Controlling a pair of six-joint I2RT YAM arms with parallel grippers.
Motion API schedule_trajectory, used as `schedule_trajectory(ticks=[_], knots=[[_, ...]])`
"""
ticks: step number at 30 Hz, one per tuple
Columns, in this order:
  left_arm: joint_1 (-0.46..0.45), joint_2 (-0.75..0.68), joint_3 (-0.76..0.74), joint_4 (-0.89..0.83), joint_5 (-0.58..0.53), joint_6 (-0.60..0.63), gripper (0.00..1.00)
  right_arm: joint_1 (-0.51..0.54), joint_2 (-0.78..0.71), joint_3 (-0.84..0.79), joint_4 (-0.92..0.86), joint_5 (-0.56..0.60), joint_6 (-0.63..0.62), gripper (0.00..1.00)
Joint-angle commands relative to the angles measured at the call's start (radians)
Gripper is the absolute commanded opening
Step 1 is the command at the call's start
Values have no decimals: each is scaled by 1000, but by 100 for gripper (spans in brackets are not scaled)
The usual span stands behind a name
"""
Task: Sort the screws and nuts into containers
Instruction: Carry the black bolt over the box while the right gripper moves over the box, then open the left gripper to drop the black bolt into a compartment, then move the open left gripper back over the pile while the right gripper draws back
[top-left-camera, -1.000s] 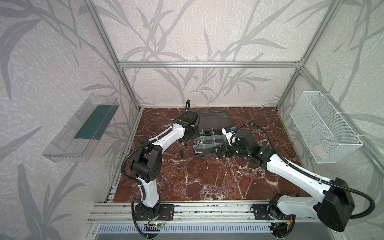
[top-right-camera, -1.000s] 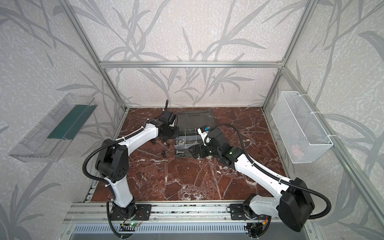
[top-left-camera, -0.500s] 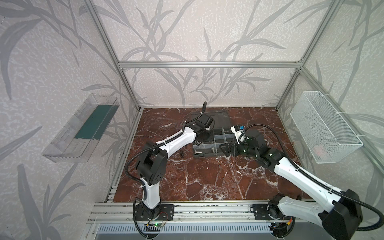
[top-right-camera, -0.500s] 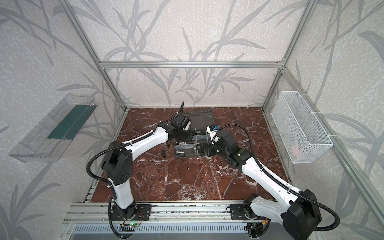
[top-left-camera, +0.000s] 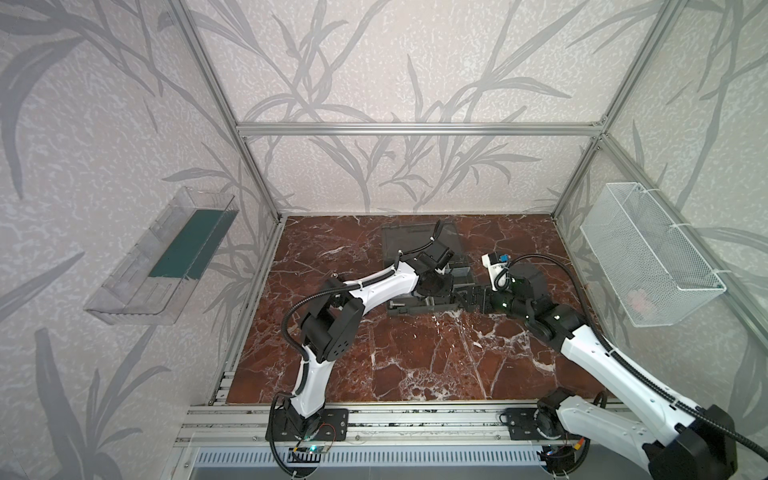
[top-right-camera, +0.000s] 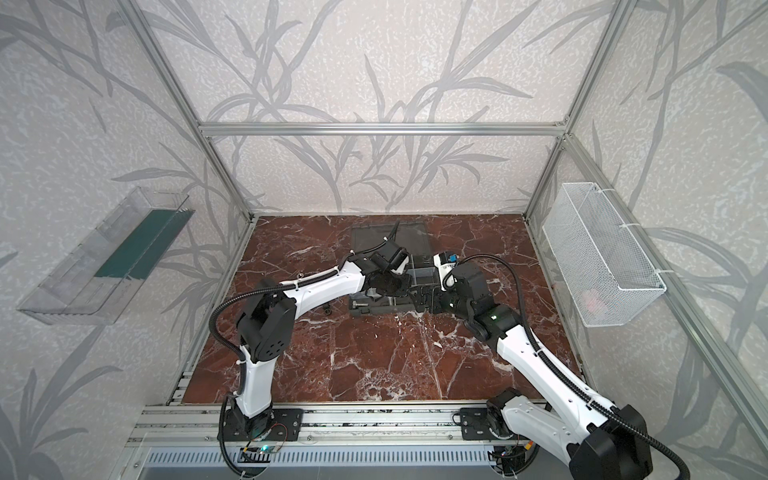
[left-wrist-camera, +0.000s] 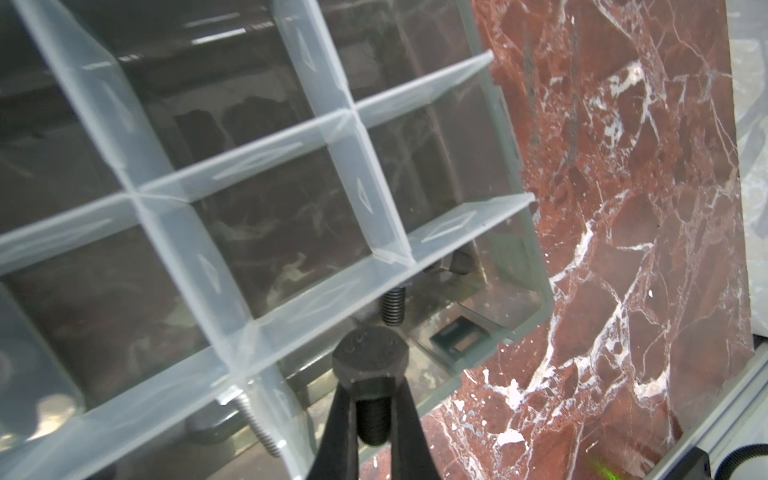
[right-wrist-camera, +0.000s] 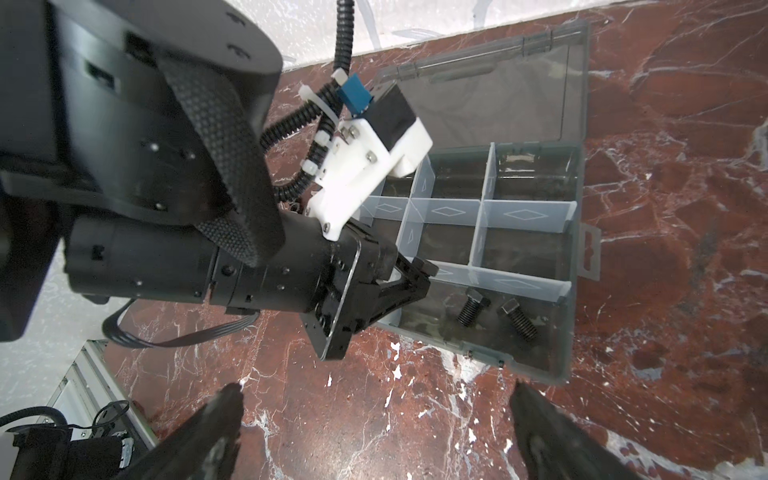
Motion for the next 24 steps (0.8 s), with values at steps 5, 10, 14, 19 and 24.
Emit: schedule_trajectory(ticks=[5, 10, 14, 19, 24], knots=[[-15, 25, 12, 21, 6, -18, 2, -11, -13, -44, 18, -20, 20, 99], [-14, 31, 14, 3, -5, -10, 10, -11, -19, -50, 26, -19, 23, 99], [-14, 35, 13, -1, -3, -10, 15, -11, -20, -50, 26, -21, 25, 99], [-14, 30, 12, -3, 3, -12, 20, -12, -33, -61, 29, -15, 27, 99], [-11, 18, 16, -11, 0, -10, 32, -14, -37, -67, 28, -14, 23, 99]])
